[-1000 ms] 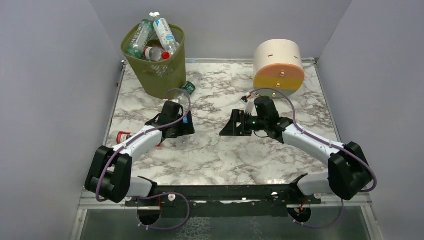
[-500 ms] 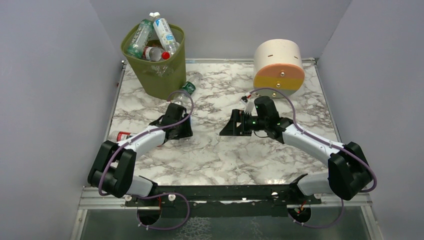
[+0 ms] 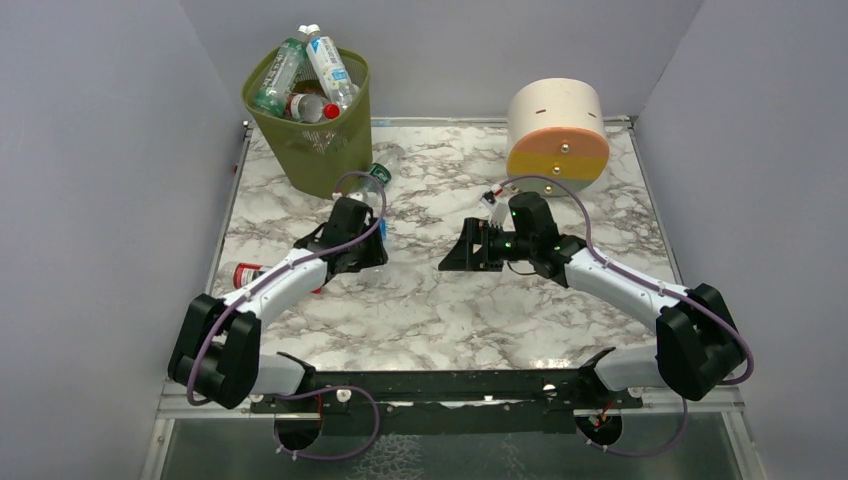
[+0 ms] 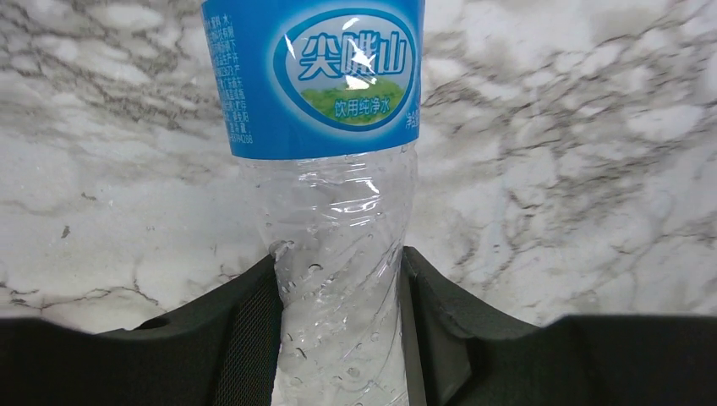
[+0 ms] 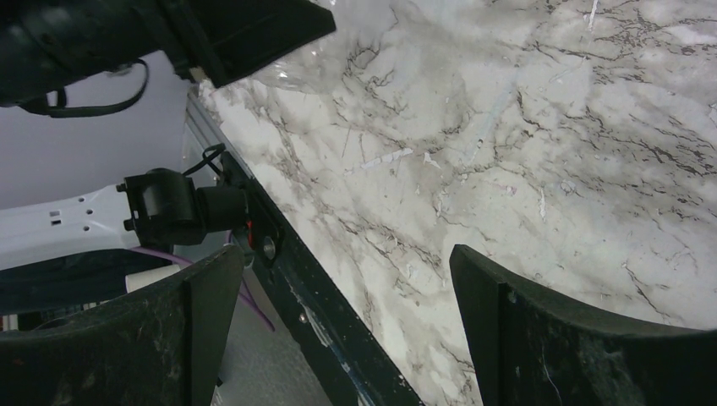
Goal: Put the plastic bottles in the bin
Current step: Pick up the plastic bottle at the center of the board.
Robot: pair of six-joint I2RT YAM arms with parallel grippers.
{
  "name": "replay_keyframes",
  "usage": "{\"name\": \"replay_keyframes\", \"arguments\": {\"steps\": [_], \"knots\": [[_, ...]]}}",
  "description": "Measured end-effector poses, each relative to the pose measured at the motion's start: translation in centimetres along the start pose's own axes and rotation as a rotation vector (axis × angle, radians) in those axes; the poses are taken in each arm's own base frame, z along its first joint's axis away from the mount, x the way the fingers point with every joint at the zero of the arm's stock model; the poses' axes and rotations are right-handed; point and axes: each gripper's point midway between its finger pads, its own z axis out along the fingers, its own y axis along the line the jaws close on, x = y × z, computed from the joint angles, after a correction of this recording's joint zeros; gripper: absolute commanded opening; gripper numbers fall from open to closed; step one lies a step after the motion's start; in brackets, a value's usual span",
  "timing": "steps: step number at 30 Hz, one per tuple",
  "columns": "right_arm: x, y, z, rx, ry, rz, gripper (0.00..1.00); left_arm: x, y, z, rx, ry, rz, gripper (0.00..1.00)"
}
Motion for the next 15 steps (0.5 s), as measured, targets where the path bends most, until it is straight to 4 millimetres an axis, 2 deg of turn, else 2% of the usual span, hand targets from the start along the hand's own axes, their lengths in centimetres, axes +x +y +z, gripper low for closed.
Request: {"name": "replay_keyframes", "arguments": {"steps": [9, 15], "knots": [[0.2, -0.1, 0.0, 0.002, 0.003, 0.009, 0.95, -7.8, -4.9, -6.2, 0.135, -0.198, 0.003, 0.45], [0.2, -0.1, 0.0, 0.003, 0.003, 0.009, 0.95, -12.0, -7.5, -9.9, 0.197, -0.286, 0.022, 0.46]]}}
